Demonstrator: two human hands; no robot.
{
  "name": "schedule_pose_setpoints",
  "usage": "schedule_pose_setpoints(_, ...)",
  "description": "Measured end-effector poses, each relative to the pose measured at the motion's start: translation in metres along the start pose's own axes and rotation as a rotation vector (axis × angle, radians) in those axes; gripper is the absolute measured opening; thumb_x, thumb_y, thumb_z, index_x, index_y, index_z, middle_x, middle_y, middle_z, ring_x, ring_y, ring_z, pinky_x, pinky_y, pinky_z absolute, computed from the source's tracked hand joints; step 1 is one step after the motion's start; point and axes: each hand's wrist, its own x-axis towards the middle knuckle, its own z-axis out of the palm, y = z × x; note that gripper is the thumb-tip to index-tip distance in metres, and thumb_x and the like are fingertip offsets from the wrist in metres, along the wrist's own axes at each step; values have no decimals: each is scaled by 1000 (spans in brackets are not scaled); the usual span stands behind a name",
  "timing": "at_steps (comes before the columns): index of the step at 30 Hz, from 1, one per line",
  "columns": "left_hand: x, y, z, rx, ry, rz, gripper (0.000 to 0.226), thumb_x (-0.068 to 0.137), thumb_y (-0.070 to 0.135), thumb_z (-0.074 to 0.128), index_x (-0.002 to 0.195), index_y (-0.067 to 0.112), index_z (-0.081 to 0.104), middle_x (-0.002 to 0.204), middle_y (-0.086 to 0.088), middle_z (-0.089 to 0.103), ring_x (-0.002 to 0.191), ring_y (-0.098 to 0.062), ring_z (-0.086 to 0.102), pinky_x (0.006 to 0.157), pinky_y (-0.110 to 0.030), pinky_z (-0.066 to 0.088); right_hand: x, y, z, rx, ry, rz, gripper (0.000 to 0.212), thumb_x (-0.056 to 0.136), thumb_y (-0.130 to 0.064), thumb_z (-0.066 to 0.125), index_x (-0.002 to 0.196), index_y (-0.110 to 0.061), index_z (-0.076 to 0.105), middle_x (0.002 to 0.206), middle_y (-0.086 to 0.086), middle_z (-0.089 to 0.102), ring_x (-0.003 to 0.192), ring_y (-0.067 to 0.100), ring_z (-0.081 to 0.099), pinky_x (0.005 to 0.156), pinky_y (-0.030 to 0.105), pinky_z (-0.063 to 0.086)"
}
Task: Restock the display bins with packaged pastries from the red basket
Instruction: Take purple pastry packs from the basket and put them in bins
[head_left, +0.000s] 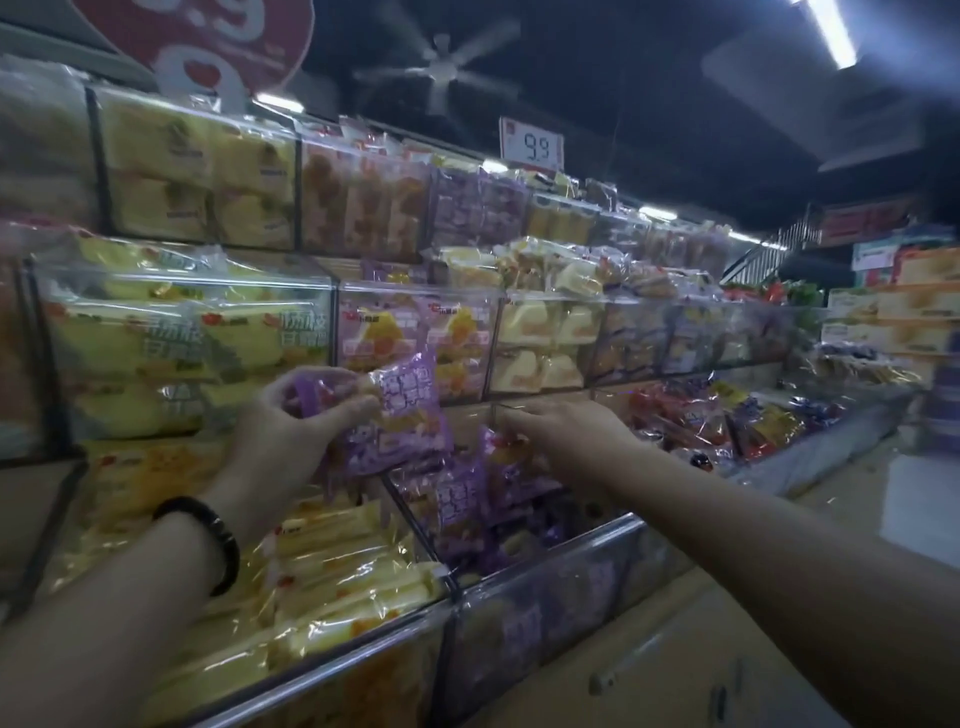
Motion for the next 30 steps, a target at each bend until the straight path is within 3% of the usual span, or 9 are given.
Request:
schedule_pose_setpoints(2, 3, 1, 3, -31, 4, 6, 32, 79, 22, 86, 109, 25, 75, 95, -17, 80, 85, -45, 77, 76, -67, 60, 9, 0, 11, -163, -13, -56, 49, 93, -33, 68, 135, -44, 44, 139, -7, 61, 125, 31, 57, 99, 46, 47)
schedule_pose_setpoints(5, 1, 2, 9, -22, 3, 4, 34, 77, 22, 86, 109, 25, 76, 93, -14, 80, 74, -35, 79, 63, -58, 63, 19, -10, 28, -316, -58, -90, 50, 99, -30, 61, 143, -44, 44, 142, -5, 60, 134, 30, 47, 103, 47, 37)
schedule_pose_setpoints(9, -1, 2, 11, 31, -46, 18, 32, 76, 26, 87, 107, 28, 77, 90, -13, 80, 69, -30, 79, 47, -36, 59, 24, -23, 44, -77, -204, 36, 60, 98, -15, 61, 147, -42, 40, 132, 5, 55, 118, 35, 64, 77, 41, 51)
schedule_pose_setpoints(13, -10, 5, 15, 119, -81, 39, 35, 69, 33, 88, 103, 33, 77, 88, -6, 81, 76, -28, 80, 62, -46, 64, 26, -22, 37, 111, -293, 83, 64, 92, -20, 71, 149, -29, 44, 138, 11, 55, 122, 35, 60, 96, 44, 55)
schedule_pose_setpoints(15, -15, 6, 17, 153, -80, 62, 34, 71, 28, 89, 102, 31, 77, 85, -7, 80, 72, -26, 80, 57, -47, 64, 25, -20, 16, 249, -195, 167, 53, 89, -23, 73, 139, -28, 55, 134, 5, 62, 117, 28, 64, 94, 46, 58)
schedule_pose_setpoints(17, -18, 8, 19, 171, -74, 78, 34, 72, 24, 91, 102, 29, 76, 80, -13, 78, 67, -27, 78, 54, -48, 64, 24, -21, -11, 517, 110, 255, 31, 91, -16, 66, 121, -23, 66, 114, -2, 71, 103, 20, 69, 88, 44, 60)
schedule_pose_setpoints(20, -21, 9, 19, 187, -105, 98, 38, 71, 22, 90, 105, 27, 74, 77, -11, 78, 69, -25, 79, 56, -39, 63, 14, -33, -58, 737, 352, 107, 31, 97, -36, 62, 126, -24, 64, 113, -9, 67, 100, 10, 66, 87, 37, 59)
schedule_pose_setpoints(25, -28, 11, 19, 258, -161, 252, 44, 65, 29, 93, 105, 29, 74, 82, -8, 79, 82, -14, 79, 66, -29, 64, 11, -51, -81, 98, 79, -181, 58, 86, -52, 78, 137, -38, 55, 130, -12, 65, 112, 11, 61, 87, 36, 56)
schedule_pose_setpoints(30, -30, 16, 13, 143, -215, 206, 43, 77, 35, 83, 116, 24, 70, 108, 0, 77, 96, -17, 78, 67, -45, 66, 2, -35, -88, 266, 37, -54, 36, 86, -37, 84, 117, -35, 67, 106, -15, 65, 95, 10, 60, 82, 40, 57)
